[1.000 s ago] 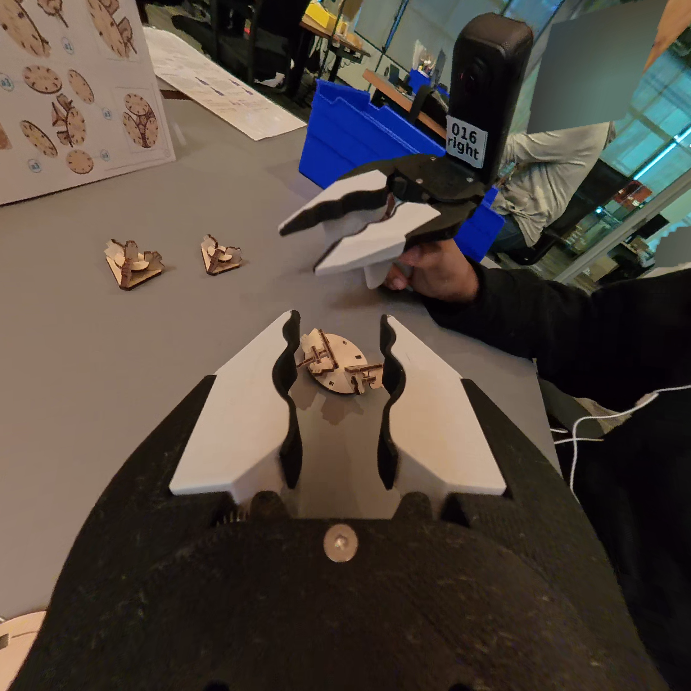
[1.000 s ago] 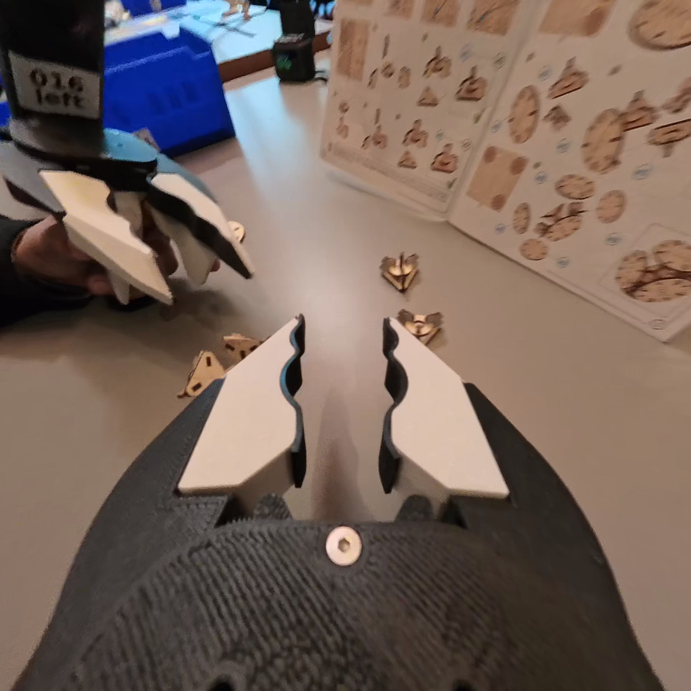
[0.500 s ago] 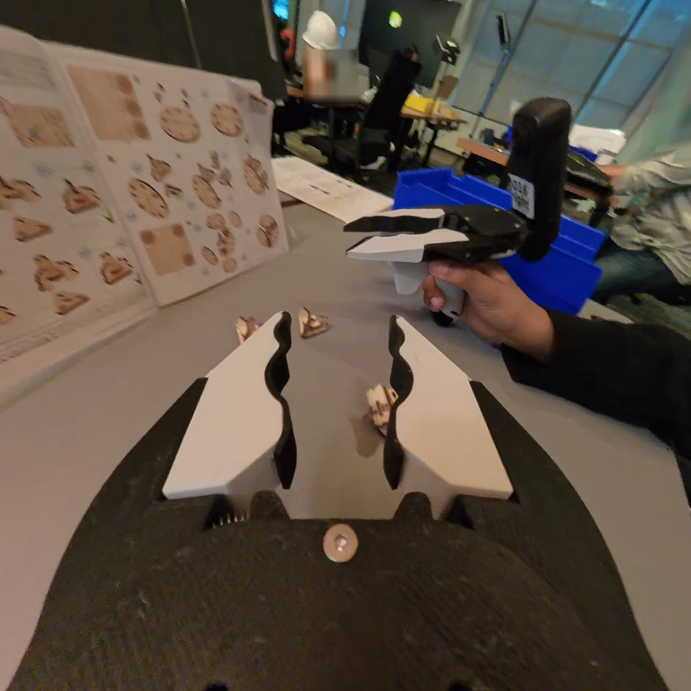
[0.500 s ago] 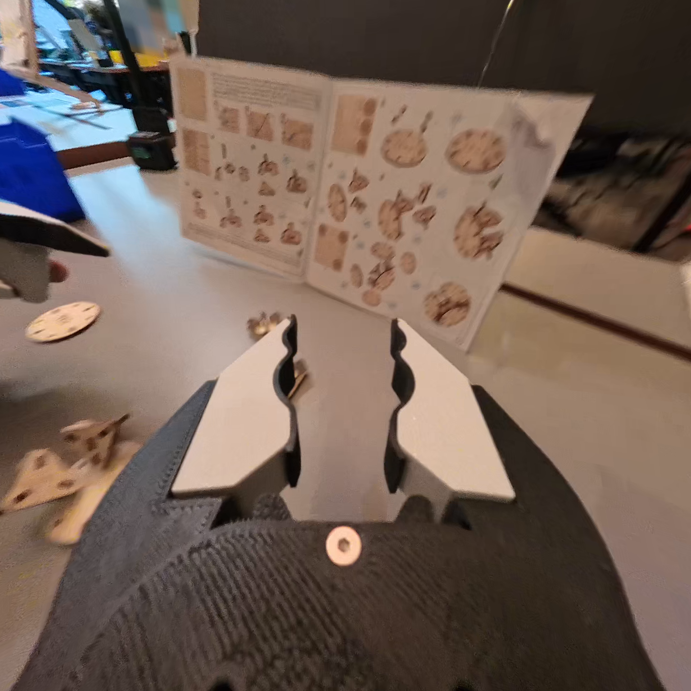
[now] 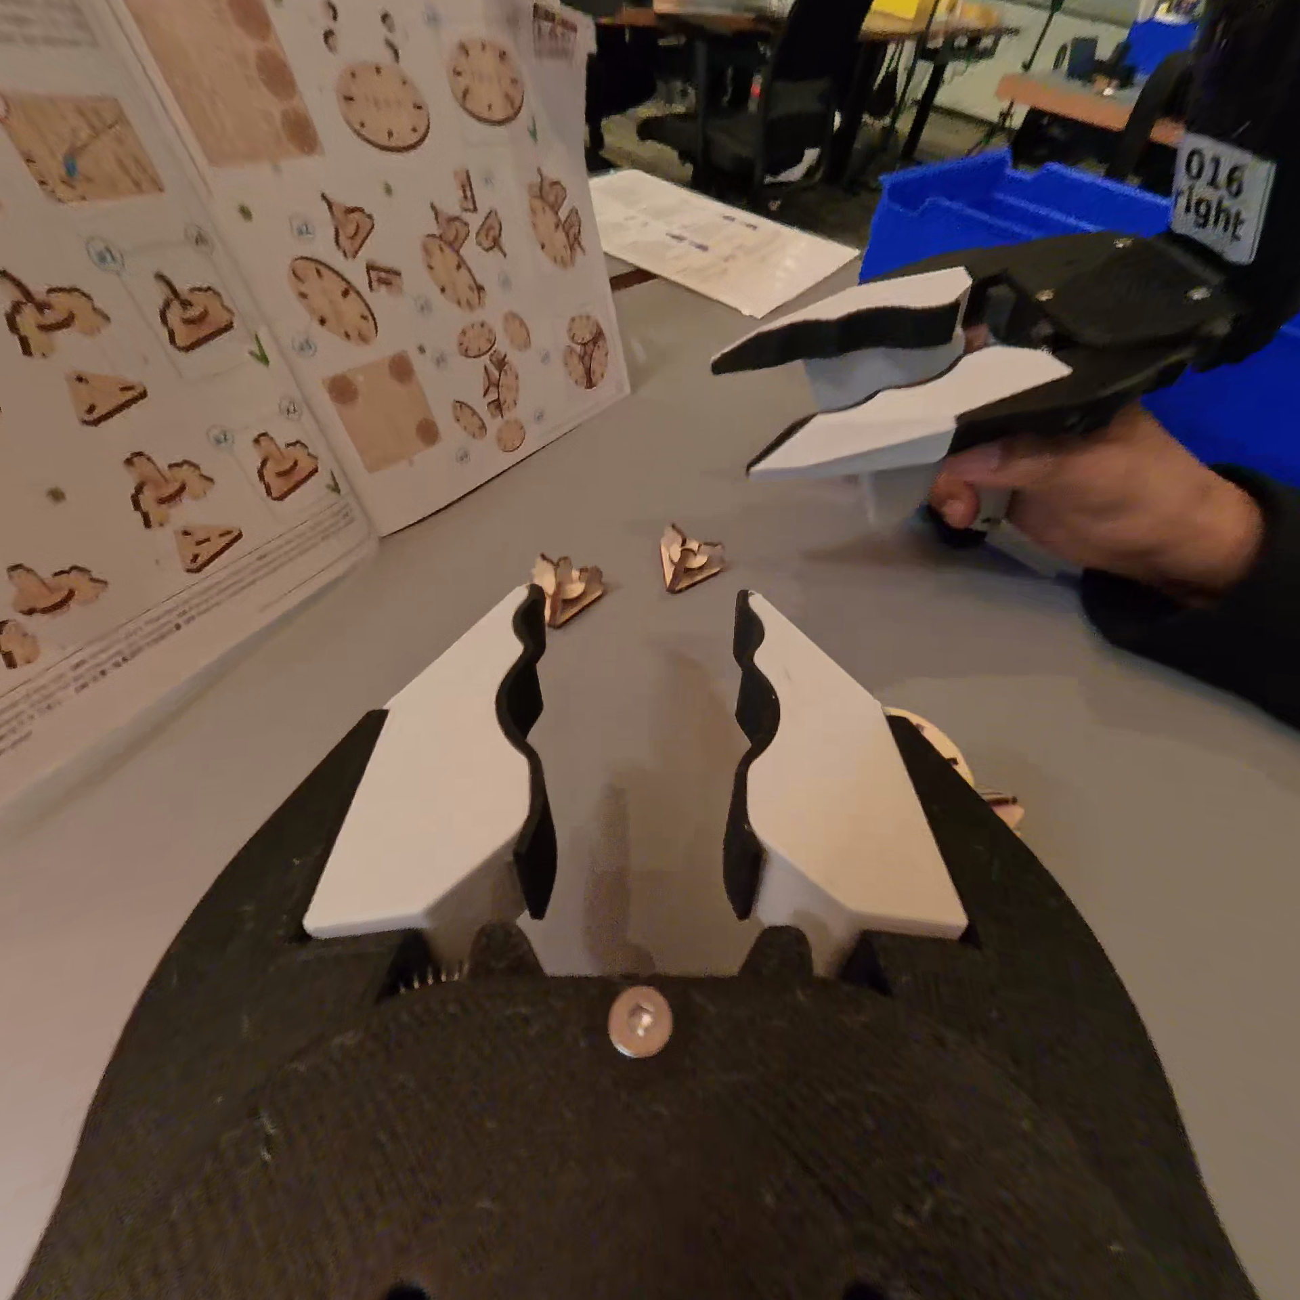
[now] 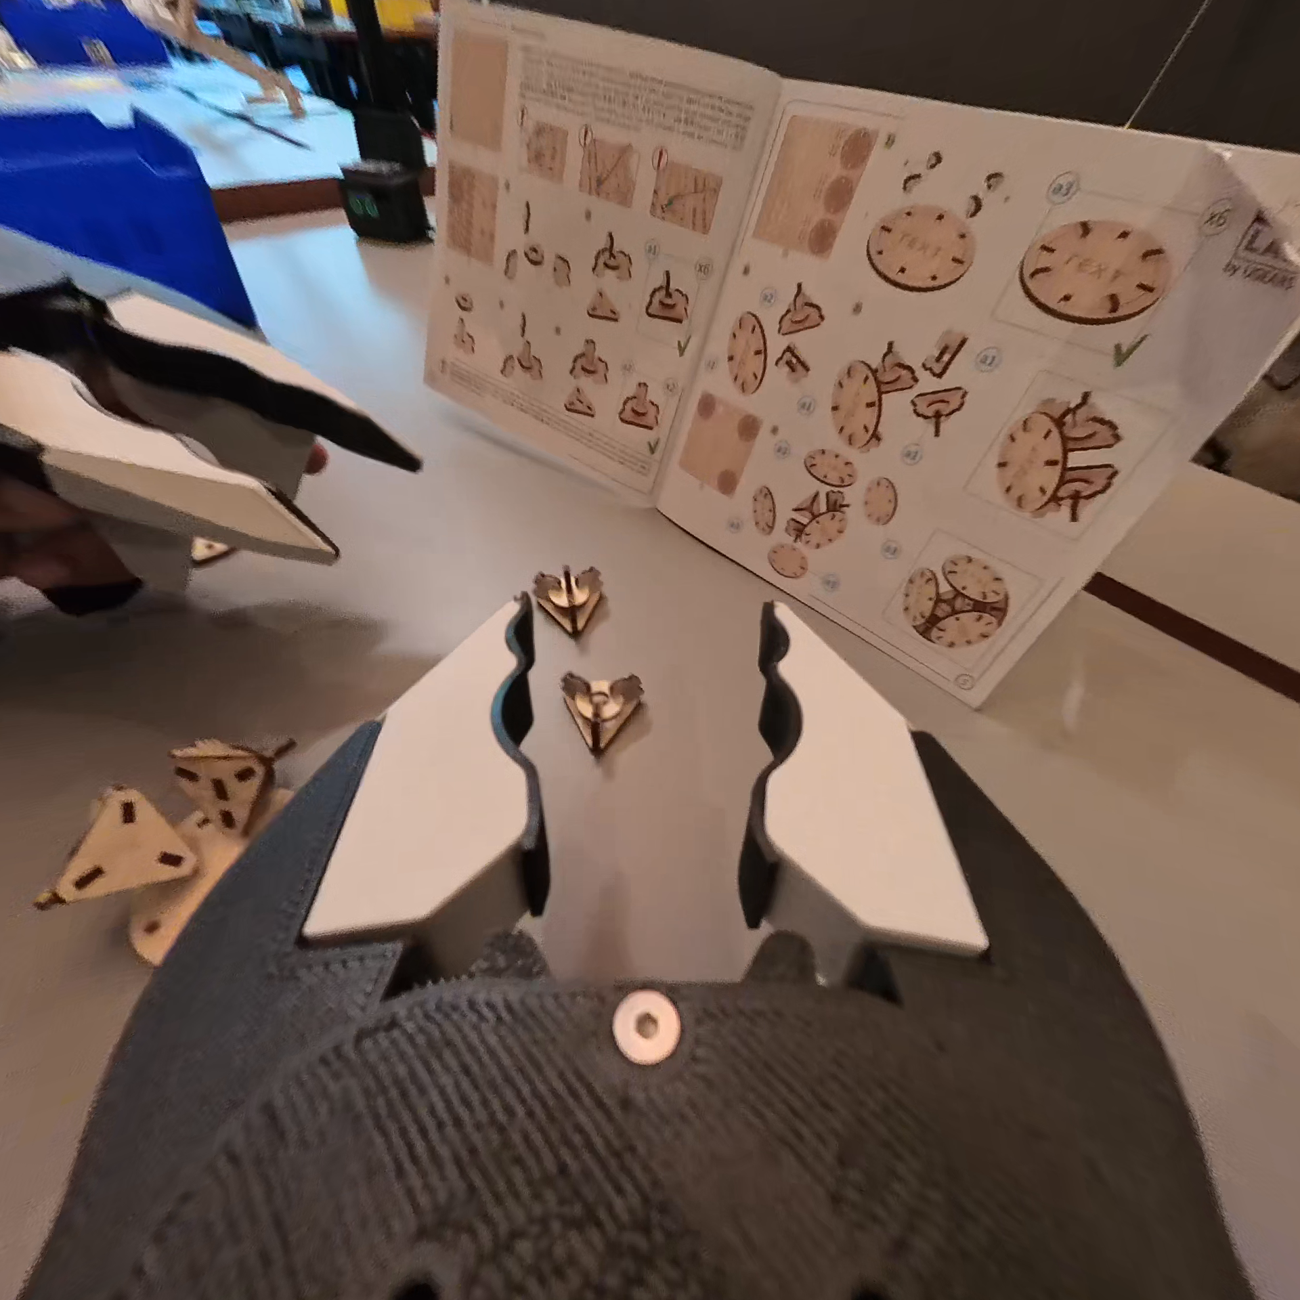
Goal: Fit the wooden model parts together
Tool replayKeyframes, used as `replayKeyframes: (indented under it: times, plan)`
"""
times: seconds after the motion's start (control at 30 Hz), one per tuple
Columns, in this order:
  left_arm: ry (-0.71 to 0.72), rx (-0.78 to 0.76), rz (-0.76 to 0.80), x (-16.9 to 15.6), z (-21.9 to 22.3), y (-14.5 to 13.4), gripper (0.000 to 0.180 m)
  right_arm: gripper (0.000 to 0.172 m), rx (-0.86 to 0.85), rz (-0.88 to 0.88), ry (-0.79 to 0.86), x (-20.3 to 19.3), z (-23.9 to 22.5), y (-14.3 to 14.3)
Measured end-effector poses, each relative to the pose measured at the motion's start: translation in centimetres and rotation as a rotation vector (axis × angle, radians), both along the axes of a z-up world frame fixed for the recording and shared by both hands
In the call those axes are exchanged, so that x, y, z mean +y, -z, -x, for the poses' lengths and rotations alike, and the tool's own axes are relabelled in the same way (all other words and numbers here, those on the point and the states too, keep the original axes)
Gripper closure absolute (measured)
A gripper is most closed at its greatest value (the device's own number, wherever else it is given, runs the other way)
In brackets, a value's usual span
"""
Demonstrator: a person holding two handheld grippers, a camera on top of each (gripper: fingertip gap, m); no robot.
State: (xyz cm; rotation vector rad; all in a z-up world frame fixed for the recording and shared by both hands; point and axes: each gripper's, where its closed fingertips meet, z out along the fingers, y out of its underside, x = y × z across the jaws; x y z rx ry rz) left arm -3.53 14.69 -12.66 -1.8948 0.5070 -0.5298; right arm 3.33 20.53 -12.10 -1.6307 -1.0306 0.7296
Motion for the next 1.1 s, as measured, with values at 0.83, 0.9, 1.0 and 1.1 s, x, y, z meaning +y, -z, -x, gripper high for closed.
replayKeyframes:
  times: [0.83, 0.9, 1.0, 1.1]
  plan:
    - [0.042, -0.168, 0.064, -0.1, -0.2, -0.1, 0.121, 0.136, -0.062, 0.013, -0.082, -1.5, 1.1, 1.0]
    - [0.042, -0.172, 0.066, -0.1, -0.2, -0.1, 0.121, 0.136, -0.072, 0.008, -0.082, -1.5, 1.2, 1.1]
    - [0.037, -0.17, 0.074, 0.0, -0.2, 0.0, 0.123, 0.137, -0.084, 0.002, -0.082, -1.5, 1.2, 1.3]
    - [0.021, -0.157, 0.078, 0.1, -0.1, 0.2, 0.127, 0.138, -0.09, -0.003, -0.08, -1.6, 1.3, 1.3]
